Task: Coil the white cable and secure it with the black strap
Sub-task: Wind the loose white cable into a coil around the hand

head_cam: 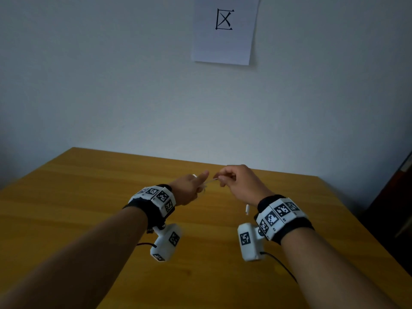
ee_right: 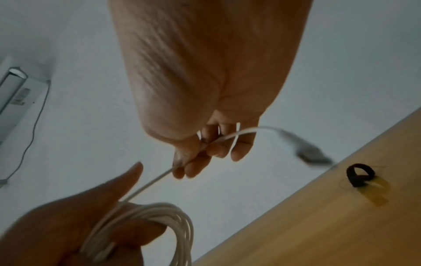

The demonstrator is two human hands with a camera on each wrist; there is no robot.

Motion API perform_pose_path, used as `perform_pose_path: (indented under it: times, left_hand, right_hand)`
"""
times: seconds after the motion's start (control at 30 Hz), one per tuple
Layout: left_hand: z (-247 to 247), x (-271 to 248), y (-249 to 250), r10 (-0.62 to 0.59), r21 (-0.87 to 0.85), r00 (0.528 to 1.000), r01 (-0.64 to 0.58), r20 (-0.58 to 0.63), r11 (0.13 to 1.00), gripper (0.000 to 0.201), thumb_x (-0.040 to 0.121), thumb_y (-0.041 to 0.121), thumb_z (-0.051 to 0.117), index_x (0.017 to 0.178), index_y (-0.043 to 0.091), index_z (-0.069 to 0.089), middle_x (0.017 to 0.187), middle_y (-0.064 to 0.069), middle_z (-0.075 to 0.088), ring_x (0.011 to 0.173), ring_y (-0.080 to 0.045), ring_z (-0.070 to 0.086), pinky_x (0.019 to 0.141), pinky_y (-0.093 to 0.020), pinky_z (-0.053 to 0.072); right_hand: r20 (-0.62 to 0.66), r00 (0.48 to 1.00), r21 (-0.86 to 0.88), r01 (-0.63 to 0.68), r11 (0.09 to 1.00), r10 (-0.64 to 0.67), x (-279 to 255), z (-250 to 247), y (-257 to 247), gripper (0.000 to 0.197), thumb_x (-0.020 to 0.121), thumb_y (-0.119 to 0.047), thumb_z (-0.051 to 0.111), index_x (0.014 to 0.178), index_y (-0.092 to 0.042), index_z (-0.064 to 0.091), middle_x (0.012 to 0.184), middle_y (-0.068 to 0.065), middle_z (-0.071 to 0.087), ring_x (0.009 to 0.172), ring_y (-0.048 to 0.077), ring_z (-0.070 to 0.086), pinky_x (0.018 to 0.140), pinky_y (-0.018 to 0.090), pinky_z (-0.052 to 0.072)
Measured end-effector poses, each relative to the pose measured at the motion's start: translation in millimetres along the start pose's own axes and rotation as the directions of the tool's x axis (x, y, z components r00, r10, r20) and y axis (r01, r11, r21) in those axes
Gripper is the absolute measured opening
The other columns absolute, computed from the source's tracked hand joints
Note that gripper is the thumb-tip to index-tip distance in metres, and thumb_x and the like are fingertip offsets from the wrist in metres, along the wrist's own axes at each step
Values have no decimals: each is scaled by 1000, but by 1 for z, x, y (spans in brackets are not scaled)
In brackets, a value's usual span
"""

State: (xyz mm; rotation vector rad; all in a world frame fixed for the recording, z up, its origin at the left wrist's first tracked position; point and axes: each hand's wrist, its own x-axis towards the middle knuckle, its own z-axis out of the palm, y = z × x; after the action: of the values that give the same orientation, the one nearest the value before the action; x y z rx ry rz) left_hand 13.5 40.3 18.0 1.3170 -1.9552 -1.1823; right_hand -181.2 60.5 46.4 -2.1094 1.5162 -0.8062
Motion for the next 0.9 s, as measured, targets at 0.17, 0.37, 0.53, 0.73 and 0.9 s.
perform_pose_path:
  times: [0.17, 0.37, 0.53, 0.73, 0.9]
  left_hand:
    - [-1, -6, 16, 5, -337, 996, 25, 88, 941, 59, 101, 49, 39, 51, 20, 25, 44, 3, 17, 38, -14, 12, 47, -25, 17]
    - [-1, -7, 25, 11, -705, 995, 65, 102, 706, 54, 94, 52, 51, 59, 22, 22, 44, 7, 16, 42, -16, 7, 52, -33, 8]
    - [4, -4, 26, 31, -870, 998, 34, 57, 492, 55, 94, 49, 52, 55, 22, 23, 39, 7, 18, 41, -17, 7, 48, -29, 13]
    - [7, 3, 17, -4, -949, 999, -38, -41, 314, 54, 98, 45, 47, 54, 23, 22, 38, 6, 15, 37, -16, 7, 38, -21, 21]
    - [14, 11, 7, -77, -951, 991, -78, -105, 300, 56, 98, 42, 47, 52, 23, 23, 37, 6, 18, 29, -12, 17, 38, -22, 20]
  right_hand:
    - [-102, 995, -5, 11, 1000, -11, 1, 2, 11, 25, 108, -20, 50, 109, -21, 75, 89, -6, 70, 55, -4, 53, 51, 10, 38]
    - [-114, 992, 104, -37, 994, 49, -2, 12, 18, 23, 107, -24, 52, 111, -22, 74, 85, -8, 70, 64, 7, 60, 58, 27, 52]
    - [-100, 990, 222, -75, 972, 99, -3, 25, 17, 25, 106, -12, 52, 116, -18, 75, 82, -4, 76, 70, 15, 72, 71, 35, 63]
    - [-37, 986, 552, -117, 825, 165, -1, 31, 9, 24, 106, -10, 54, 117, -3, 74, 87, 11, 78, 73, 24, 78, 71, 33, 66]
    - [91, 962, 797, -226, 560, 258, 0, 35, 3, 29, 104, -3, 46, 100, 5, 74, 90, 22, 77, 83, 33, 77, 74, 42, 65]
